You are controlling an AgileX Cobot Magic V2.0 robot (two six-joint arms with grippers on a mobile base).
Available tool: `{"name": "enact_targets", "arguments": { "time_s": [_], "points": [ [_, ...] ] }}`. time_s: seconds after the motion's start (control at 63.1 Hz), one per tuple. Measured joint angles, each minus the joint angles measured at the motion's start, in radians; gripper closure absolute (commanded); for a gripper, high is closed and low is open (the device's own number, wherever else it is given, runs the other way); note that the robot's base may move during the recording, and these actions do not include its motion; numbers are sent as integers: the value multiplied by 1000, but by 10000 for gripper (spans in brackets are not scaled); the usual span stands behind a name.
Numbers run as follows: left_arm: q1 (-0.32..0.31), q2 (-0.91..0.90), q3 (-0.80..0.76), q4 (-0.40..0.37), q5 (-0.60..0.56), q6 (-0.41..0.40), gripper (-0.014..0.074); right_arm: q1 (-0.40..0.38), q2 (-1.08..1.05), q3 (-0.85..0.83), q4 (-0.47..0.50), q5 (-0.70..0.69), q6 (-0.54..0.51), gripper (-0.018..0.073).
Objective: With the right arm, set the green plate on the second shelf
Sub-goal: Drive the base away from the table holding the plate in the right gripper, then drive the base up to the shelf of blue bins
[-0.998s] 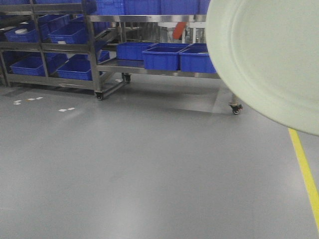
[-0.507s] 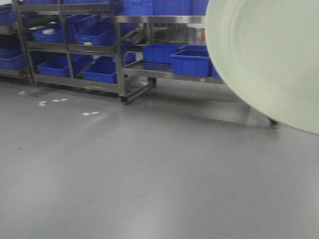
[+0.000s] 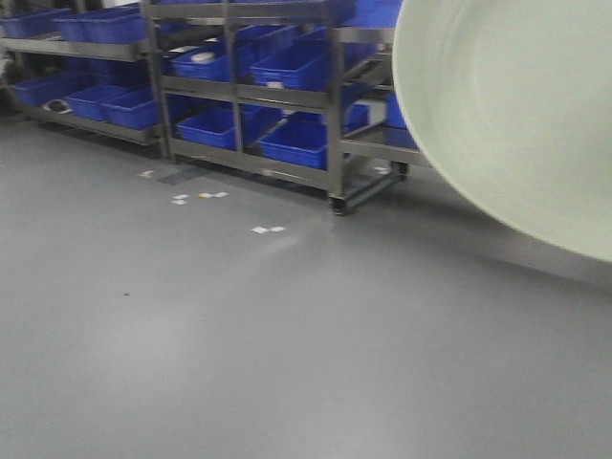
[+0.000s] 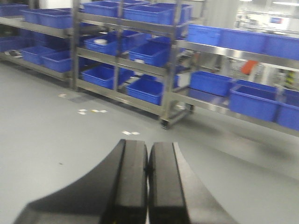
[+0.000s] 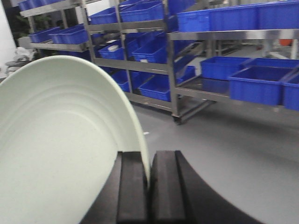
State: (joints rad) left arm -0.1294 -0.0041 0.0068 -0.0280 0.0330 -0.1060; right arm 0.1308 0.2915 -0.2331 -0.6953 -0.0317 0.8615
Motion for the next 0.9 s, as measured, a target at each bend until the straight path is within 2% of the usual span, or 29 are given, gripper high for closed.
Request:
{"name": "enact_targets", "arguments": {
  "time_s": [0.903],
  "points": [
    [0, 0, 0, 0, 0, 0, 466, 0, 0, 0, 0, 0, 0, 506]
  ]
}}
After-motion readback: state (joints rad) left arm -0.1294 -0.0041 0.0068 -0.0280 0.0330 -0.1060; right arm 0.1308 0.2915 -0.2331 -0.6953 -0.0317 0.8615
